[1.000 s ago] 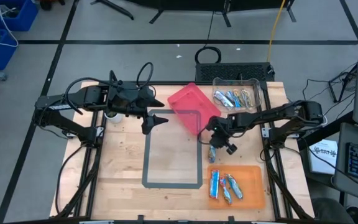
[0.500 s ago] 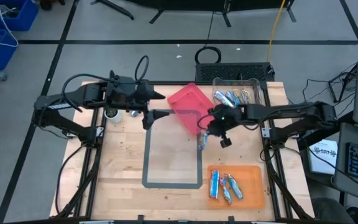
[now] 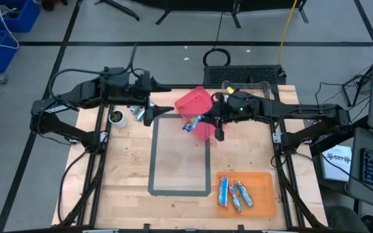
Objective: Pick and place Granola Bars by type
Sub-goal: Put the blue granola bar into the pink bin
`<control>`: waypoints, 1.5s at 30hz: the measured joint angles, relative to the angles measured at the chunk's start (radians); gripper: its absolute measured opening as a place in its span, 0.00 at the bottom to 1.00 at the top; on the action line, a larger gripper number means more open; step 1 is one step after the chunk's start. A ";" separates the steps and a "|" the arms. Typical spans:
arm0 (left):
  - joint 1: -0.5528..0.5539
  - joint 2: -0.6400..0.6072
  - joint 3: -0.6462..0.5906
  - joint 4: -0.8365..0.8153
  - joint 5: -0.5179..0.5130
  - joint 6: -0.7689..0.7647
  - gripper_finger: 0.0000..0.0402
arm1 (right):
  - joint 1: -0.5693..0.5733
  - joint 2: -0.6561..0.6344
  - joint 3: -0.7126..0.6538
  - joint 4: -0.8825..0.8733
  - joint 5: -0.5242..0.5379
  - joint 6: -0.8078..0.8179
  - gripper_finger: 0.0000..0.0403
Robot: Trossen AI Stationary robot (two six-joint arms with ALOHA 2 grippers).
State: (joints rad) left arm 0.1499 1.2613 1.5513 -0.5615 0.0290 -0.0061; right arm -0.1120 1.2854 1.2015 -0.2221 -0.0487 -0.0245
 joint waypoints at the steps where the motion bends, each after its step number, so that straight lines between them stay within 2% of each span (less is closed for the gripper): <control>1: 0.003 -0.001 0.000 0.004 0.001 0.002 0.87 | 0.000 0.000 0.009 0.013 -0.001 0.008 0.05; 8: 0.016 -0.013 -0.009 0.071 0.106 0.030 0.87 | 0.000 0.000 0.024 0.139 0.000 0.064 0.05; 12: 0.021 -0.010 -0.052 0.103 0.126 0.027 0.87 | 0.000 0.000 0.025 0.211 -0.002 0.086 0.05; 15: 0.022 -0.020 -0.106 0.195 0.154 0.008 0.86 | 0.000 0.000 0.025 0.249 -0.002 0.118 0.05; 25: 0.021 -0.080 -0.281 0.443 0.163 -0.023 0.64 | -0.008 0.028 0.026 0.404 -0.003 0.254 0.05; 29: 0.016 -0.085 -0.324 0.520 0.164 -0.033 0.60 | -0.007 0.058 0.026 0.482 -0.008 0.299 0.05; 35: 0.016 -0.085 -0.326 0.518 0.172 -0.030 0.66 | -0.007 0.107 0.026 0.652 -0.047 0.364 0.05; 41: 0.016 -0.085 -0.326 0.511 0.172 -0.046 0.76 | -0.006 0.142 0.026 0.667 -0.058 0.387 0.05; 45: 0.011 -0.085 -0.325 0.505 0.172 -0.047 0.80 | -0.007 0.158 0.040 0.668 -0.058 0.391 0.05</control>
State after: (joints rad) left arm 0.1612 1.1767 1.2259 -0.0566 0.2012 -0.0528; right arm -0.1188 1.4437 1.2411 0.4458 -0.1062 0.3668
